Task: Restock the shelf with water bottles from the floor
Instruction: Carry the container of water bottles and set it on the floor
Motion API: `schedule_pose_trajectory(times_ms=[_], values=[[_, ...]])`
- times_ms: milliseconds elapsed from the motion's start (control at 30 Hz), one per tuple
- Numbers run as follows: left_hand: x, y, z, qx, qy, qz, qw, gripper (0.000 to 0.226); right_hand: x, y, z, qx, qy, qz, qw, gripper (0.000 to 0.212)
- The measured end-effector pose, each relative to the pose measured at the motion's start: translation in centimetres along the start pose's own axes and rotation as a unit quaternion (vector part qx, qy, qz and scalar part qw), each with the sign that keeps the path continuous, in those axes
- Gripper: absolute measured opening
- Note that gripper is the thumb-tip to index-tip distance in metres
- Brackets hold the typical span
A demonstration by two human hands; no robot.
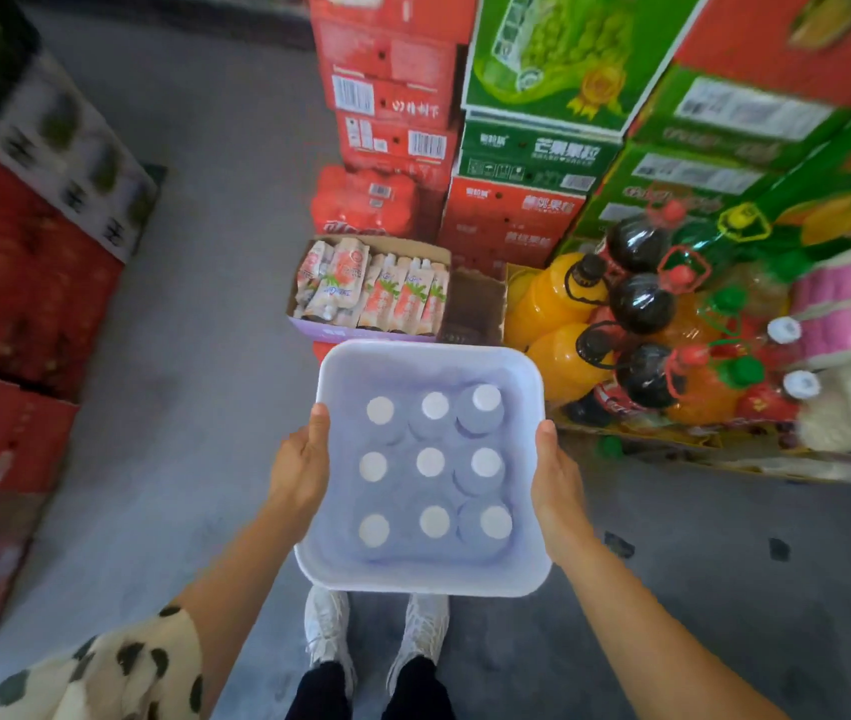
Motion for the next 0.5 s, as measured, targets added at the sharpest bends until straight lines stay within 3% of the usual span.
schedule_pose_trajectory(times_ms=[200,333,500], values=[[-12.6,-4.0,-4.6,-0.007,-0.026,-0.024,0.999,0.071,2.3,10.3,-9.1,-0.099,0.03,0.015,0.994,0.051],[-21.0,-5.4,-5.6,-0.002,-0.072,-0.017,0.997,0.068,6.6,16.8,-13.9,-0.087,0.057,0.014,0.994,0.06],[-31.7,-5.5,-3.4,-0.011,-0.112,-0.026,0.993,0.074,14.6,23.6,-17.7,-0.111,0.08,0.033,0.99,0.039]])
Point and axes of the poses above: each hand's wrist, its own z-axis towards the middle knuckle, its own x-axis out of the palm, y = z × x, the point moved 3 cm from there along z, towards the middle knuckle, and after that the axes turned 14 degrees about z, right-handed, at the moved point
